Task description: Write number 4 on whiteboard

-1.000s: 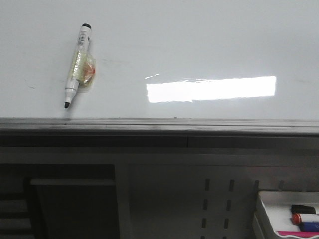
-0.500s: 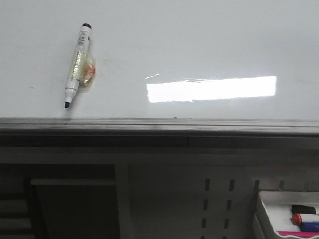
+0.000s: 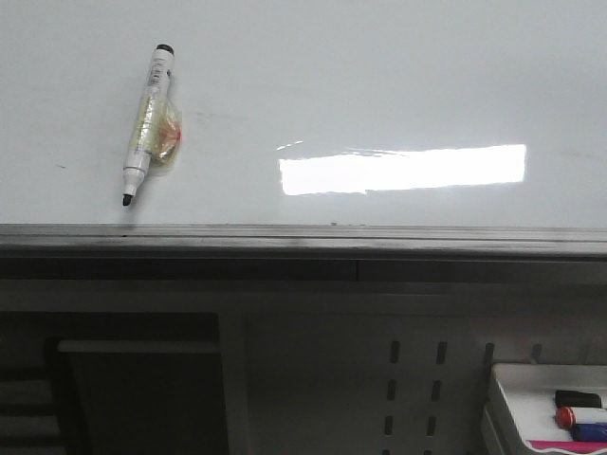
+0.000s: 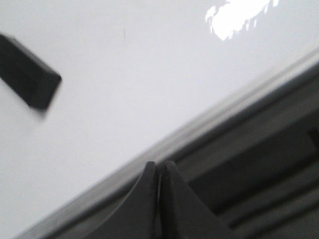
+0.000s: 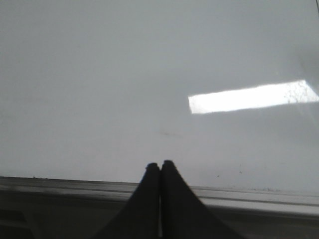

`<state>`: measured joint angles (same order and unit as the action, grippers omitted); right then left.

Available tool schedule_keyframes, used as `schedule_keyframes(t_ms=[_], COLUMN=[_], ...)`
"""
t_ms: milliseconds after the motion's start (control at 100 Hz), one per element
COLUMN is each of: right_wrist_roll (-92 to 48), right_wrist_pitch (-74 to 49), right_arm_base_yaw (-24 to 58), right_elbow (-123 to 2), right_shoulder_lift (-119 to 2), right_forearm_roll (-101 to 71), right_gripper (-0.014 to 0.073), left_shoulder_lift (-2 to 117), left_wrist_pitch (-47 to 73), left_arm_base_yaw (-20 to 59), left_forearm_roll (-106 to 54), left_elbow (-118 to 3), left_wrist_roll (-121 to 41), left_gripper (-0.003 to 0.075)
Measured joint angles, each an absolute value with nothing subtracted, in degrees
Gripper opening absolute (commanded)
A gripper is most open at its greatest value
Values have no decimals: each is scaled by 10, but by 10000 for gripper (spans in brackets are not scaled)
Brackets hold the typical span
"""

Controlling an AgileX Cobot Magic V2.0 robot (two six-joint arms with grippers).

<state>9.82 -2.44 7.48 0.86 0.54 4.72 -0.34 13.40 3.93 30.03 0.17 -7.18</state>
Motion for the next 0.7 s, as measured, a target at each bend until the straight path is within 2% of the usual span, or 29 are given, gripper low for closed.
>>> schedule_keyframes(t_ms=[150, 290, 380, 550, 700], right_wrist_roll=[98, 98, 98, 98, 98], right_wrist_pitch=[-33, -34, -34, -34, -41], right_arm_base_yaw=[75, 75, 75, 75, 75], right_elbow=[9, 9, 9, 9, 5], right_shoulder_lift=[5, 5, 5, 5, 5], right_forearm_roll=[32, 17, 12, 6, -15], right_gripper=[-64, -64, -64, -64, -64], left_shoulder_lift=[-3, -3, -3, -3, -3], left_wrist_pitch=[22, -10, -15, -25, -24], left_arm_base_yaw=[39, 39, 39, 39, 39], left_forearm_roll=[306, 276, 182, -98, -216], left_elbow=[2, 2, 2, 2, 2], left_wrist_roll=[-72, -61, -34, -10, -6], left_gripper=[-20, -20, -20, -20, -20])
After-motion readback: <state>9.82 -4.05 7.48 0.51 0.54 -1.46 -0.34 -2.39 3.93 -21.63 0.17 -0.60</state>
